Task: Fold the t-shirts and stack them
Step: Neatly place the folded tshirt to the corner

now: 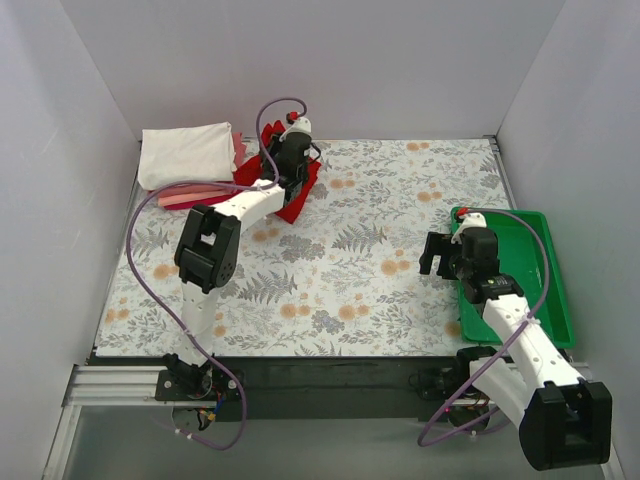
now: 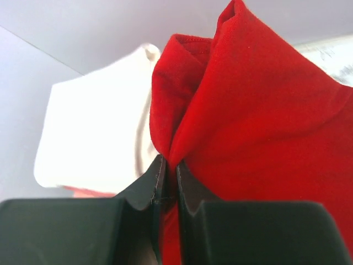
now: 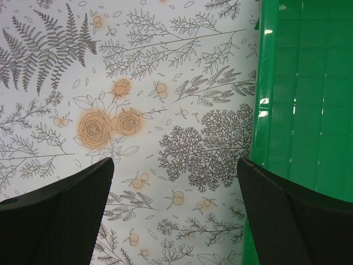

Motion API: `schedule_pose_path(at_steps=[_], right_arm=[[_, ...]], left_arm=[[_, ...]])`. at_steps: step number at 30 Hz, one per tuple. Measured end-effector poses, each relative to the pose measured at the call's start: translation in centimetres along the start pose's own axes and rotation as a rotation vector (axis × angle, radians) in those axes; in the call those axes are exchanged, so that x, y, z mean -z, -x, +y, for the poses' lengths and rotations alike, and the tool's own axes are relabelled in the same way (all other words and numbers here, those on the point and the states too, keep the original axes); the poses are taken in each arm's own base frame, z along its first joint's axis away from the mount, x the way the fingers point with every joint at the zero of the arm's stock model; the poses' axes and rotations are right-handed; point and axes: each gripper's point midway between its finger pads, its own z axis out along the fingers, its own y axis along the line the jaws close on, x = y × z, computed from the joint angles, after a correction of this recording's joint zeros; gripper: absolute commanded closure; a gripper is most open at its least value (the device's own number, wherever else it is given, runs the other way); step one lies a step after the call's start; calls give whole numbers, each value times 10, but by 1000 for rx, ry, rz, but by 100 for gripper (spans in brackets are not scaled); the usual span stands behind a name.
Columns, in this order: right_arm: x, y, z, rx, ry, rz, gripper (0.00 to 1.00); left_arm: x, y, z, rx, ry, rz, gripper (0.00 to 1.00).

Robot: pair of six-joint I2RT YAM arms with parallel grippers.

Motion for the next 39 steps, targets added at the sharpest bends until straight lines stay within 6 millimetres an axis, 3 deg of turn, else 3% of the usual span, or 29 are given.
schedule_pose_path(at_steps=[10,19,30,39], right_arm=[[-8,-11,-5,0,-27,51,2],[-13,-18,-7,0,-33,85,2],[-13,-18,-7,0,-33,84,2],[-13,-17,-7,2,-32,78,2]], left_arm=[[-40,36,69,24,147,-65,100],[-61,44,111,113,192,-49,100],[-66,34,111,187,102,9,100],[-53,49,118,249,48,1,100]])
